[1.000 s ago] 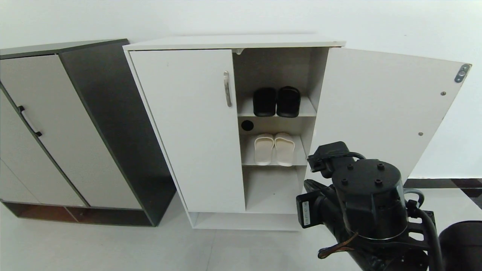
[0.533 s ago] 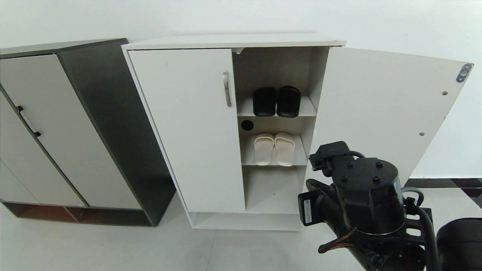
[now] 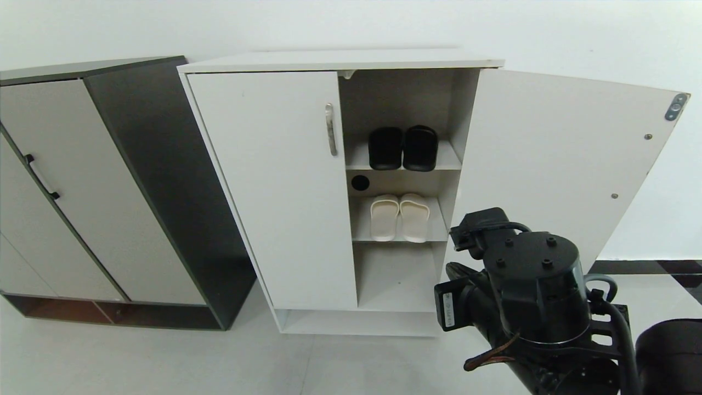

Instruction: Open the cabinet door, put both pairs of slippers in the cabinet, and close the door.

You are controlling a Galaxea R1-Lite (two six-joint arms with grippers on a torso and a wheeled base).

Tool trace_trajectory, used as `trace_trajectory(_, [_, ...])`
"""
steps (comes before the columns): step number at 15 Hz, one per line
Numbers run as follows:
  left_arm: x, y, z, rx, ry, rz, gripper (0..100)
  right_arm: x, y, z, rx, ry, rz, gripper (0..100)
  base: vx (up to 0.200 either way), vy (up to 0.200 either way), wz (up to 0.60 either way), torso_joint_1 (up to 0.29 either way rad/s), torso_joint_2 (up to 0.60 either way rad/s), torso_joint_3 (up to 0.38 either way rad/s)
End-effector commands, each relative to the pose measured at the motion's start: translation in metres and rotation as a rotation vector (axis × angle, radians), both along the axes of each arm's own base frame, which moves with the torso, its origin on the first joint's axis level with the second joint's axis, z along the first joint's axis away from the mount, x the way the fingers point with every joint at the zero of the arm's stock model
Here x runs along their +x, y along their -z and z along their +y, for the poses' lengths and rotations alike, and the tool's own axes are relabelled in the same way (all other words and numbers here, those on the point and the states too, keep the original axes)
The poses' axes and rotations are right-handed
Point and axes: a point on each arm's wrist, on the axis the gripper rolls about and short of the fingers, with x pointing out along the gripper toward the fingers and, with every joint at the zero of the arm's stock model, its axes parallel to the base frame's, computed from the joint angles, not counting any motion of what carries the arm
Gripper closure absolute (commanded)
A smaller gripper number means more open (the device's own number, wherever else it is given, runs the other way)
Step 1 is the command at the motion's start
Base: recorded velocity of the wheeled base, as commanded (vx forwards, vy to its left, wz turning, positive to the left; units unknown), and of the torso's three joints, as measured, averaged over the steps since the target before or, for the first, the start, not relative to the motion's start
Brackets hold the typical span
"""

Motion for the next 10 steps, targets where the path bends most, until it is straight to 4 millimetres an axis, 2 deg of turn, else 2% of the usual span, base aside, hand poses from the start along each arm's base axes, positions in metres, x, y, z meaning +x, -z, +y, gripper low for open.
trace_trajectory(1, [0.0000, -0.0001, 0.0000, -0.001, 0.001, -0.001, 100, 0.0002, 0.0010, -0.0001, -0.005, 0.001, 0.001, 100, 0.000, 0.000, 0.00, -0.002, -0.17, -0.193])
trace_trajectory(4, [0.0000, -0.0001, 0.0000, -0.001, 0.001, -0.001, 100, 0.0002, 0.0010, 0.0000, -0.004, 0.000, 0.001, 100, 0.000, 0.000, 0.00, 0.023, -0.19, -0.328])
trace_trajectory(10, [0.0000, -0.0001, 0.0000, 0.001, -0.001, -0.001, 100, -0.0001, 0.0010, 0.0002, -0.004, -0.002, 0.001, 100, 0.000, 0.000, 0.00, 0.081, -0.51, -0.353])
